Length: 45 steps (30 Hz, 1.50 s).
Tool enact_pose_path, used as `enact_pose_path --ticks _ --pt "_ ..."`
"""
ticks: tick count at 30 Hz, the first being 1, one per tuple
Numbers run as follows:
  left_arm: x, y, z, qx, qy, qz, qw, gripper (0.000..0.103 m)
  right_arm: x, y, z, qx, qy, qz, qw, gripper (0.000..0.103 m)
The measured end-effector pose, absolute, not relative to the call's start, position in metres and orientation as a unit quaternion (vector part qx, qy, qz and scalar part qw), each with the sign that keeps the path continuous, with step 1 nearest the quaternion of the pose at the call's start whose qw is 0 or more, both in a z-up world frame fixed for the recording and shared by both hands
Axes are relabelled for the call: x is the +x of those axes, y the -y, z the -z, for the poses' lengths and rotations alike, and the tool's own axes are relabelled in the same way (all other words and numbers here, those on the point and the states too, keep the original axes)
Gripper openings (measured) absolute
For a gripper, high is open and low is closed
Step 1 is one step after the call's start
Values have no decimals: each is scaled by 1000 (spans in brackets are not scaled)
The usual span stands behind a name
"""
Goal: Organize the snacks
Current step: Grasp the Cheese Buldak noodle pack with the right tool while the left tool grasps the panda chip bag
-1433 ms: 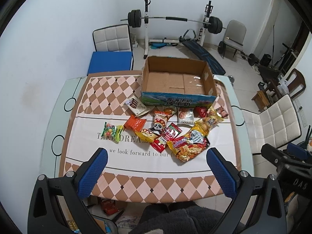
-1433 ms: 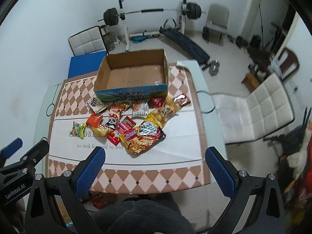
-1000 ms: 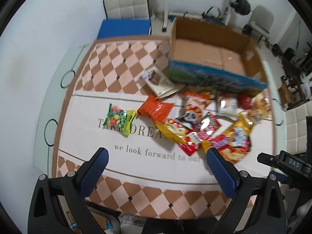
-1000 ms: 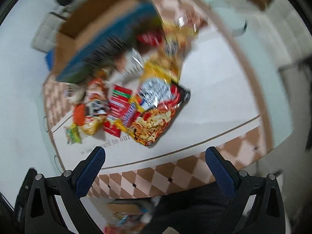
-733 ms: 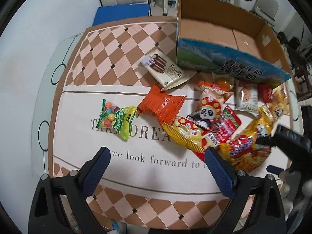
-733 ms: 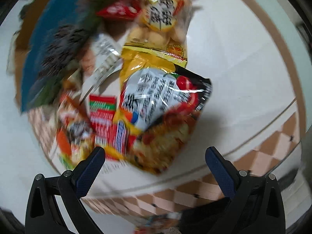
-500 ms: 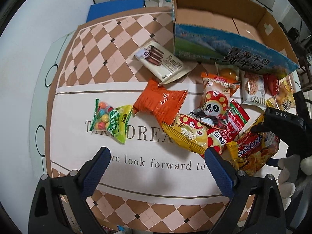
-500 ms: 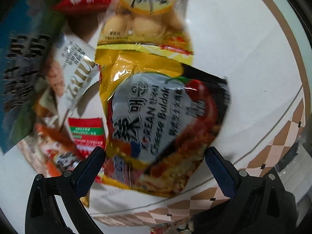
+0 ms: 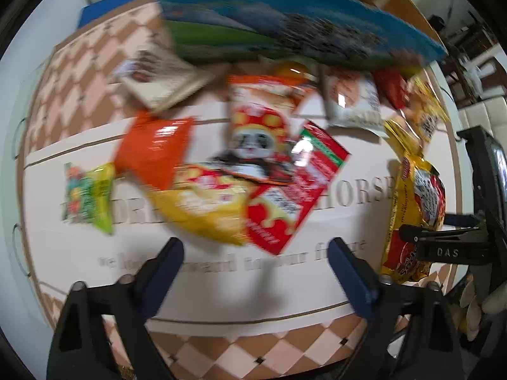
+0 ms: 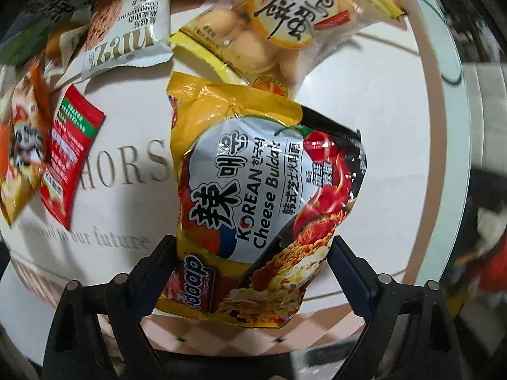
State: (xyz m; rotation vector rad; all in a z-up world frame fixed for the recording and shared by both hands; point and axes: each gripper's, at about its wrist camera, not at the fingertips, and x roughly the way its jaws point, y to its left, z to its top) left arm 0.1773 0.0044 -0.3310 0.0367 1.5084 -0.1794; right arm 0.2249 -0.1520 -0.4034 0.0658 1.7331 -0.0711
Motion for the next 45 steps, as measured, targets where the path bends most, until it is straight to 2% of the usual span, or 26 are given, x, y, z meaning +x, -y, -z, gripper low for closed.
enact_pose_path --ticks 11,15,20,23,28,30,32,33,34,42,44,45 --pt "213 62 358 168 -666 47 725 86 236 200 420 49 -765 -12 642 102" --pt "209 59 339 114 -670 57 731 86 259 214 421 65 -763 -19 643 102" --pt "211 18 308 13 -666 34 745 86 261 232 428 95 -761 -19 641 102" --pt "224 0 303 -10 -667 17 745 86 266 235 435 86 -758 -7 646 103" --pt "244 -7 310 -25 -669 11 743 86 283 230 444 55 -765 2 641 101" --pt "254 -10 315 -25 -672 16 740 86 293 226 435 40 -758 -9 650 95" --pt "264 -9 326 -24 -678 22 735 86 304 223 424 14 -744 -20 668 97" --pt "269 -7 331 -22 -682 27 730 86 309 224 418 3 -736 -30 676 102" --pt "273 -5 335 -18 -686 30 726 86 313 227 415 -1 -732 -38 680 103" --pt "292 10 372 -4 -706 69 705 86 307 264 386 36 -724 -44 687 103" --pt "295 12 377 -6 -701 74 709 73 294 262 400 46 -731 -45 680 103" --pt "296 12 378 -4 -700 72 711 58 293 265 405 46 -735 -42 676 103"
